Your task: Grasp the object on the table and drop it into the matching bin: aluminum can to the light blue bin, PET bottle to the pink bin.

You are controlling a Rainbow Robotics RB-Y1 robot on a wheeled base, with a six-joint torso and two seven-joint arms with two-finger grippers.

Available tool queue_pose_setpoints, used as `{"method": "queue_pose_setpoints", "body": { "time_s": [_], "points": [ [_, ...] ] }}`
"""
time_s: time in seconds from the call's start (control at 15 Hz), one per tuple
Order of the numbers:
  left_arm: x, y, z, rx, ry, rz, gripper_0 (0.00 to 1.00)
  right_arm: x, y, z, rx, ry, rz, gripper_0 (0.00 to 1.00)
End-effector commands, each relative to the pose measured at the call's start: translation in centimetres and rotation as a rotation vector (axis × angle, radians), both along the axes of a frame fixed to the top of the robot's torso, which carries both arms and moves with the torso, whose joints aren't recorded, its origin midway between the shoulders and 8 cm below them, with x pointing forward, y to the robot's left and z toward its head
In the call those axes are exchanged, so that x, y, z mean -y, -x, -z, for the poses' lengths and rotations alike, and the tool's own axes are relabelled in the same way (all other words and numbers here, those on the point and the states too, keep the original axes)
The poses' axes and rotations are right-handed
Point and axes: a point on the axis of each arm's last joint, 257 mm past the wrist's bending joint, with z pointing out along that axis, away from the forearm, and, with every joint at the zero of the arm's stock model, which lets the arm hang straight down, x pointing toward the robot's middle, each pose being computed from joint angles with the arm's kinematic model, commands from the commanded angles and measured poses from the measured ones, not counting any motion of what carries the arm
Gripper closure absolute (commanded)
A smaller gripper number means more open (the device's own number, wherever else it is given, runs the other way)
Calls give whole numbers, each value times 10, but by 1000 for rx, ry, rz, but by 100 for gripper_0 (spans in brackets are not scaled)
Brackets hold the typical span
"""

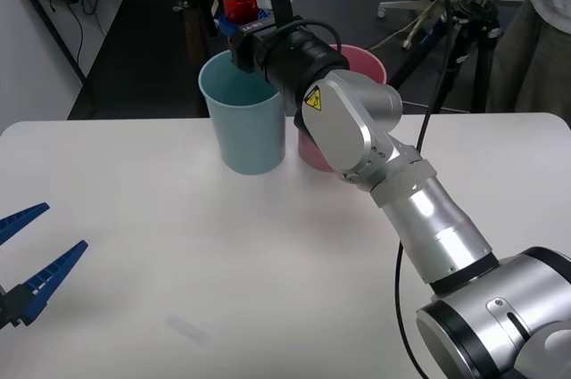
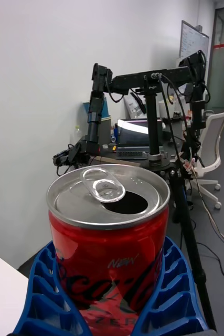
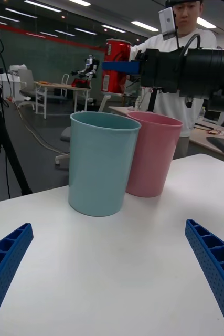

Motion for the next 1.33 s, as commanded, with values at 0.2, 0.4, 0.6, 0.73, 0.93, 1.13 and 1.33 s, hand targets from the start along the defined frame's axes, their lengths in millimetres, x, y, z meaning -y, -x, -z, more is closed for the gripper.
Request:
{"method": "queue_pose_setpoints", "body": {
  "time_s": [0.2, 0.4, 0.6, 0.73, 0.93, 1.13, 1.33],
  "points": [
    [0, 0, 0, 0, 0, 0, 0, -1, 0, 0, -3, -5, -2, 0],
    [0, 0, 0, 0, 0, 0, 0, 0, 0, 0, -5, -8, -2, 0],
    [0, 0, 0, 0, 0, 0, 0, 0, 0, 0, -6, -9, -2, 0],
    [0, 0, 0, 0, 0, 0, 0, 0, 0, 0, -6, -9, -2, 0],
    [0, 0, 0, 0, 0, 0, 0, 0, 0, 0, -7, -11, -4, 0],
    [0, 0, 0, 0, 0, 0, 0, 2, 0, 0, -6, -12, -3, 0],
    [0, 0, 0, 0, 0, 0, 0, 12, 6, 2, 1, -22, -1, 0]
  ]
}}
